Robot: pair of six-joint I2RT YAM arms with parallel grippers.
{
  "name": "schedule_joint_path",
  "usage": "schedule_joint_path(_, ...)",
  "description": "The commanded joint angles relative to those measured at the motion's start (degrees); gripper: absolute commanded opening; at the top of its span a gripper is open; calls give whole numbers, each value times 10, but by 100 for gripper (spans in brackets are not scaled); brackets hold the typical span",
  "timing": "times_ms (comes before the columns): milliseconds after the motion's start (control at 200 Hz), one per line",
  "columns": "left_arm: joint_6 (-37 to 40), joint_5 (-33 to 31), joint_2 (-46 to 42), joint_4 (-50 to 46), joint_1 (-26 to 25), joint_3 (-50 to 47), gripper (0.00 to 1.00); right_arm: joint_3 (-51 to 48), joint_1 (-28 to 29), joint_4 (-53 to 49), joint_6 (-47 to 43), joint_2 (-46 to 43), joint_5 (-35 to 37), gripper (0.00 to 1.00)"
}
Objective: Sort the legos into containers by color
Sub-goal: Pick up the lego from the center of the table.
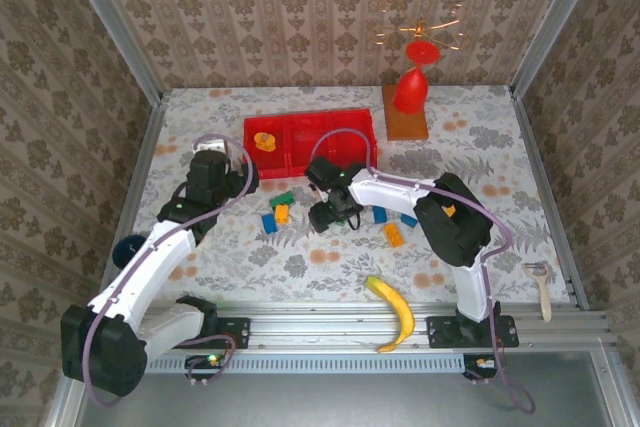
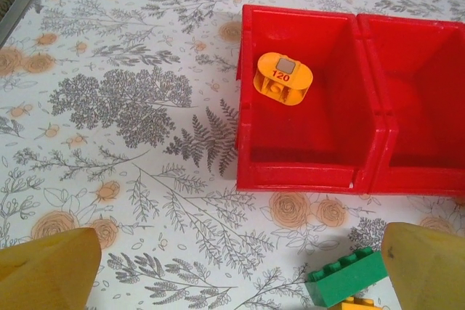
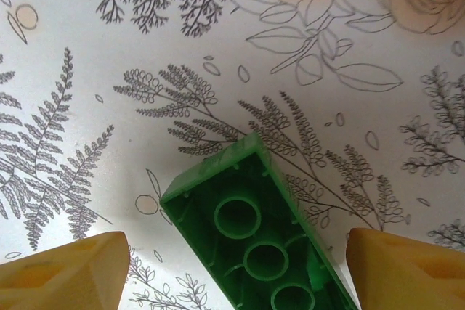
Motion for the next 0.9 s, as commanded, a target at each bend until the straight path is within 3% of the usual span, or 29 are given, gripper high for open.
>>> schedule_joint_path(0, -16, -5, -4, -1, 5, -7, 100, 16, 10, -31, -8, 13, 7, 77)
schedule_joint_path(540, -26, 2, -9, -4, 18, -20, 100, 59, 43, -55, 12, 58, 28, 51)
schedule_joint_path(895, -28, 5, -16, -6, 32, -25, 100, 75, 43, -57, 61, 59, 77, 26)
